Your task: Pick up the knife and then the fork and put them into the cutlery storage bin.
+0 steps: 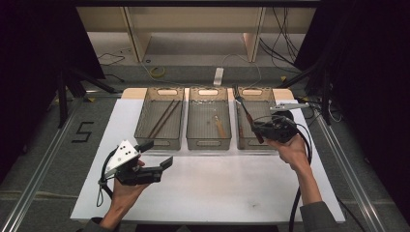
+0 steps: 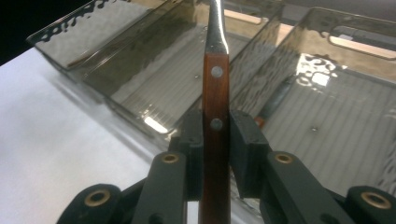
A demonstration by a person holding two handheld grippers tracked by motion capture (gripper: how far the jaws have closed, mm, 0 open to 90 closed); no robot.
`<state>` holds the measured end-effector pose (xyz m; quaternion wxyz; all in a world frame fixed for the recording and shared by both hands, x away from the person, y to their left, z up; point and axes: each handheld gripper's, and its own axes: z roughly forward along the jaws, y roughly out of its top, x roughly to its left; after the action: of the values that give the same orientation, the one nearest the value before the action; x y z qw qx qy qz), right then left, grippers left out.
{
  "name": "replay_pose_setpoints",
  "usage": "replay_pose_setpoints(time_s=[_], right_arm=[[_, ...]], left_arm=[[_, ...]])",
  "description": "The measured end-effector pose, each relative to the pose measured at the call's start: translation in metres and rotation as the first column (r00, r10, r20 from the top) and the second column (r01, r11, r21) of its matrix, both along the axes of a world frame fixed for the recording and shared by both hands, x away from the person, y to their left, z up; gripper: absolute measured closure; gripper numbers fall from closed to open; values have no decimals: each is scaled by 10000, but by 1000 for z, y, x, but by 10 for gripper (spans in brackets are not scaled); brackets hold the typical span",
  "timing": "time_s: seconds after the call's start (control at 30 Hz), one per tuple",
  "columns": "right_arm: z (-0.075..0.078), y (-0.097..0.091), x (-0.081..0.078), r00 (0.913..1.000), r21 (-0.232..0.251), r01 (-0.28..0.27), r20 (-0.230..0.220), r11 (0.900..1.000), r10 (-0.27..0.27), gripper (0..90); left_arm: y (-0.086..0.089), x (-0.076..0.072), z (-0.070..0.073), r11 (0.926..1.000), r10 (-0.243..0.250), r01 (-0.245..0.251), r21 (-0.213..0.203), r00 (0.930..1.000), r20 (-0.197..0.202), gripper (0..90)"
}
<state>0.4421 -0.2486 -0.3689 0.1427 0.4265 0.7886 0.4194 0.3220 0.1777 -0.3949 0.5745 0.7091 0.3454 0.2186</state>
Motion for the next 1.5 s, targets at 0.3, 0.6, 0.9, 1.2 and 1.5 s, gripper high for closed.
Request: replay_pose_setpoints(time_s=[0.3, 0.6, 0.9, 1.2, 1.5], right_arm=[[-4, -9, 9, 9988, 3, 485, -19, 9988, -485, 768], [-5, -17, 16, 9957, 71, 931, 16, 9956, -931, 768], [-9, -20, 25, 9921, 75, 1255, -15, 9921, -1255, 768], [-15, -17, 34, 9887, 75, 1494, -115, 9888, -1493, 768], [-20, -13, 39, 9854, 46, 1687, -249, 9857, -1685, 767]], left_arm=[[0, 0, 0, 10000, 2, -2, -3, 10000, -13, 131], [0, 0, 0, 10000, -12, 12, 13, 10000, -21, 131], [0, 0, 0, 10000, -14, 14, 13, 10000, -27, 131], [0, 0, 0, 10000, -25, 25, 3, 10000, -19, 131], [0, 0, 0, 10000, -20, 20, -9, 10000, -18, 131]])
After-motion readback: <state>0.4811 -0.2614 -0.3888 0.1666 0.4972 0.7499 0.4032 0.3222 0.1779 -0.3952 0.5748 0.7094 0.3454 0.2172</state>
